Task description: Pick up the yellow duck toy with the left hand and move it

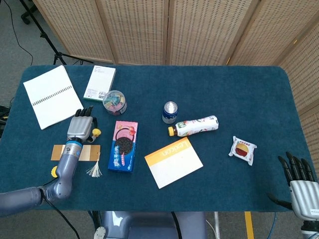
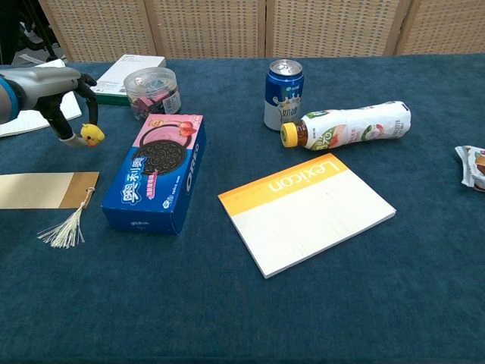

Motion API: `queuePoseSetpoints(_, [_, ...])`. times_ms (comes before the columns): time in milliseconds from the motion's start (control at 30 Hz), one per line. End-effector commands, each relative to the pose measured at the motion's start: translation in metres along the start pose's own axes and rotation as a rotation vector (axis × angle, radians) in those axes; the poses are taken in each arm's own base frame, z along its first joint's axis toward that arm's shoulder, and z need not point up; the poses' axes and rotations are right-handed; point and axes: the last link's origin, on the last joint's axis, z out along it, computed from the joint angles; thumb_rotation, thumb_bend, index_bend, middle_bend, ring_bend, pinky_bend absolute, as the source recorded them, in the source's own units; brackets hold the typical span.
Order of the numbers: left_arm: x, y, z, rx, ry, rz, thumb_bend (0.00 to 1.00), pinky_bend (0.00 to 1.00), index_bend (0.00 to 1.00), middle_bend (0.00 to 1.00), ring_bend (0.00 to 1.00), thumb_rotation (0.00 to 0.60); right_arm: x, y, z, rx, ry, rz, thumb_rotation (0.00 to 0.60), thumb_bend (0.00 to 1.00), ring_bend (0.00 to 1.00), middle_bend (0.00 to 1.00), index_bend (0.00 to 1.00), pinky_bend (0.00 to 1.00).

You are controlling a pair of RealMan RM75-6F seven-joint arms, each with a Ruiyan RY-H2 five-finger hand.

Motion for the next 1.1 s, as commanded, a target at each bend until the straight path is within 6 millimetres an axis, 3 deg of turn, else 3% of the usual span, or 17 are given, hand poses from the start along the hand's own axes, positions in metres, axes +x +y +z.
queuePoseSetpoints(33, [0.006,-0.018,-0.026,-0.016,0.012,0.004,0.26,0.00,0.56,0.00,0.00,0.600,0.001,-0.001,-0.002,0.004,0.008,-0.003,0.600,0.00,0.00,0.00,0.03,0.00])
queuePoseSetpoints(367, [0.013,-0.055,-0.064,-0.019,0.026,0.045,0.26,0.00,0.56,0.00,0.00,0.600,0.004,-0.001,-0.004,-0.007,0.027,-0.002,0.600,0.00,0.00,0.00,0.03,0.00])
queuePoseSetpoints(633, [-0.012,-0.084,-0.095,-0.022,-0.033,0.045,0.26,0.00,0.56,0.00,0.00,0.600,0.005,-0.002,-0.005,-0.007,0.029,-0.004,0.600,0.00,0.00,0.00,0.03,0.00])
queuePoseSetpoints(1100, [-0.015,-0.101,-0.131,-0.060,-0.014,0.078,0.26,0.00,0.56,0.00,0.00,0.600,0.006,-0.003,-0.006,-0.007,0.037,-0.005,0.600,0.00,0.00,0.00,0.03,0.00])
